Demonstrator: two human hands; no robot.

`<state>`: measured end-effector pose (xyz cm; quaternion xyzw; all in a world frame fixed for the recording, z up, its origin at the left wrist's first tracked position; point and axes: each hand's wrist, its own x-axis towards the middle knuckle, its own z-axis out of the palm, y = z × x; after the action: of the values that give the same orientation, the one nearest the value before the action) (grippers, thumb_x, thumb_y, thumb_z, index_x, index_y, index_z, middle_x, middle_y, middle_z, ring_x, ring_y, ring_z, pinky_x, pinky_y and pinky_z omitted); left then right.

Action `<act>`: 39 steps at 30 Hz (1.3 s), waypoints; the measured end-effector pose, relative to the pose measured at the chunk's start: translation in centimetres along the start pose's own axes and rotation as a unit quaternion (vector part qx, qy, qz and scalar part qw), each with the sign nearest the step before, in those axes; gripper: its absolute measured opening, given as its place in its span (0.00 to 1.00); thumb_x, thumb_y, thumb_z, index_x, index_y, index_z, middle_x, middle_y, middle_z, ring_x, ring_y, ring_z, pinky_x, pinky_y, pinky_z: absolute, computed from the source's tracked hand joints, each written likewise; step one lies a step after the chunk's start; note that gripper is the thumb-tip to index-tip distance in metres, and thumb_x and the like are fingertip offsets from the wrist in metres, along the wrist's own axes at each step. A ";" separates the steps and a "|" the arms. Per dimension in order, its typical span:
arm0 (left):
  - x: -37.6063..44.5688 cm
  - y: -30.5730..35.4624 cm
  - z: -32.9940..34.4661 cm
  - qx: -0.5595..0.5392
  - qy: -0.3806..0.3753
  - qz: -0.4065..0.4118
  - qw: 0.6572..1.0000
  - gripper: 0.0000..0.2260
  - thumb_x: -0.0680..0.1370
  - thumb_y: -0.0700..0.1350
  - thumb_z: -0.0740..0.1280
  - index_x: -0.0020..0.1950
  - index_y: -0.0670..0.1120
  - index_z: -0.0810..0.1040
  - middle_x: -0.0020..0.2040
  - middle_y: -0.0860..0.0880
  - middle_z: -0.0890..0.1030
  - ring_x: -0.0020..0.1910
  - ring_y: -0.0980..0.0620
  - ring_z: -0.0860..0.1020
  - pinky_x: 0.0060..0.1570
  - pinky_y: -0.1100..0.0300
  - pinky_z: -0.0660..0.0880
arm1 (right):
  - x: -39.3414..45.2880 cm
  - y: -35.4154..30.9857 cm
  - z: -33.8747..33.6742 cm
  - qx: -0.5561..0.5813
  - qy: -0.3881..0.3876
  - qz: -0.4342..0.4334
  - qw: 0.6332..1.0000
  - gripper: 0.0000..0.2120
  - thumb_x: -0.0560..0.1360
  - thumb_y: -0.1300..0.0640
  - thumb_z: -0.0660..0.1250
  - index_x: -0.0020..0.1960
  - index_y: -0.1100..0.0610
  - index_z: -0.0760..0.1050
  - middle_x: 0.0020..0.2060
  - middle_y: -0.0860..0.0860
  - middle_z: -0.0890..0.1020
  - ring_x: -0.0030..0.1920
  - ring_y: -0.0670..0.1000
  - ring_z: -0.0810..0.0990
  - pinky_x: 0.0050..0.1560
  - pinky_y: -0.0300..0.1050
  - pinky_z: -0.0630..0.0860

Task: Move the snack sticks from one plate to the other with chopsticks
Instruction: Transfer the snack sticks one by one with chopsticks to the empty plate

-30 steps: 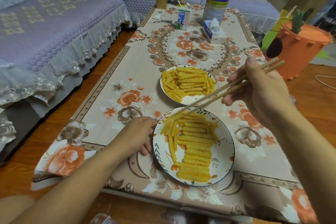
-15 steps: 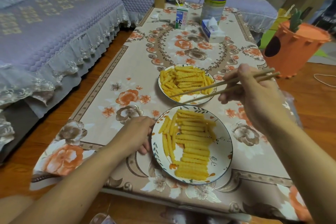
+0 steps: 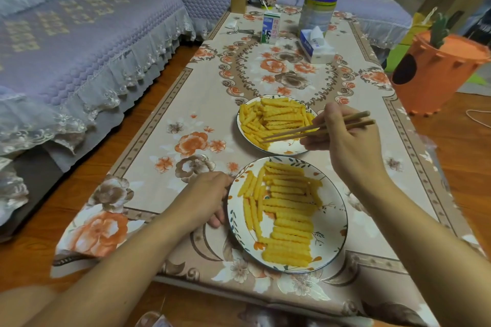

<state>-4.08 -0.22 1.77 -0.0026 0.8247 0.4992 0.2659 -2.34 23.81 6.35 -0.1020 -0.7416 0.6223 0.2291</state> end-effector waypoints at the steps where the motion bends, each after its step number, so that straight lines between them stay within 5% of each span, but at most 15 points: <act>1: 0.0 -0.1 0.0 -0.001 0.000 0.002 1.000 0.14 0.83 0.47 0.56 0.44 0.49 0.79 0.32 0.45 0.78 0.30 0.41 0.79 0.37 0.50 0.77 | 0.0 0.0 0.0 -0.003 0.003 -0.002 1.000 0.18 0.85 0.52 0.60 0.47 0.65 0.79 0.37 0.65 0.84 0.35 0.61 0.86 0.38 0.53 0.85; 9: 0.0 0.1 0.1 -0.002 -0.003 0.005 1.000 0.14 0.83 0.46 0.56 0.44 0.47 0.79 0.30 0.44 0.78 0.28 0.43 0.79 0.36 0.51 0.76 | 0.0 -0.4 -0.5 0.006 0.019 -0.003 1.000 0.21 0.86 0.51 0.58 0.48 0.67 0.78 0.38 0.66 0.83 0.34 0.62 0.85 0.37 0.51 0.85; 13: 0.1 -0.1 0.0 -0.002 -0.011 0.009 1.000 0.14 0.83 0.46 0.57 0.43 0.48 0.79 0.30 0.43 0.78 0.31 0.40 0.79 0.39 0.48 0.77 | 0.1 -2.6 -2.0 0.045 0.022 -0.008 0.999 0.22 0.87 0.51 0.55 0.43 0.62 0.78 0.32 0.57 0.84 0.30 0.57 0.85 0.36 0.50 0.85; 20: 0.7 -0.6 -0.1 -0.036 -0.014 -0.005 0.999 0.12 0.82 0.47 0.58 0.48 0.47 0.80 0.43 0.43 0.78 0.30 0.43 0.80 0.33 0.53 0.78 | -1.9 -4.2 -3.7 0.070 -0.170 0.021 0.983 0.22 0.82 0.46 0.57 0.37 0.55 0.80 0.32 0.60 0.81 0.30 0.65 0.81 0.34 0.56 0.81; 25: 0.9 -0.8 0.0 -0.051 -0.016 -0.011 0.999 0.13 0.82 0.47 0.57 0.55 0.47 0.81 0.46 0.44 0.78 0.31 0.43 0.81 0.35 0.51 0.79 | -2.9 -2.8 -3.2 0.014 -0.241 -0.008 0.970 0.26 0.81 0.39 0.58 0.43 0.60 0.79 0.33 0.60 0.81 0.34 0.65 0.82 0.40 0.58 0.81; 31: 0.7 -0.6 -0.1 -0.052 -0.024 -0.010 0.998 0.14 0.82 0.47 0.58 0.53 0.48 0.83 0.50 0.40 0.80 0.32 0.43 0.81 0.33 0.53 0.79 | -1.8 -3.4 -4.4 0.035 -0.165 -0.001 0.986 0.20 0.81 0.46 0.58 0.39 0.56 0.80 0.30 0.57 0.80 0.30 0.60 0.80 0.34 0.51 0.79; 35: 0.4 -0.3 0.0 -0.055 -0.007 -0.008 0.998 0.13 0.82 0.45 0.60 0.39 0.48 0.79 0.37 0.43 0.76 0.28 0.44 0.79 0.30 0.55 0.77 | -2.2 -3.6 -4.0 0.045 -0.140 0.009 0.989 0.21 0.80 0.47 0.59 0.42 0.63 0.76 0.30 0.59 0.81 0.30 0.61 0.83 0.33 0.49 0.82; 39: 0.4 -0.1 0.1 -0.052 -0.003 -0.011 0.999 0.14 0.82 0.46 0.60 0.38 0.48 0.78 0.35 0.42 0.76 0.27 0.45 0.78 0.30 0.56 0.77 | -2.5 -3.2 -2.8 0.025 -0.090 0.002 0.996 0.19 0.83 0.50 0.60 0.45 0.65 0.77 0.36 0.66 0.82 0.35 0.61 0.86 0.38 0.48 0.85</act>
<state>-4.34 -0.07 1.53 -0.0237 0.7969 0.5381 0.2736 1.57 24.50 9.22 -0.0415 -0.7434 0.6476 0.1622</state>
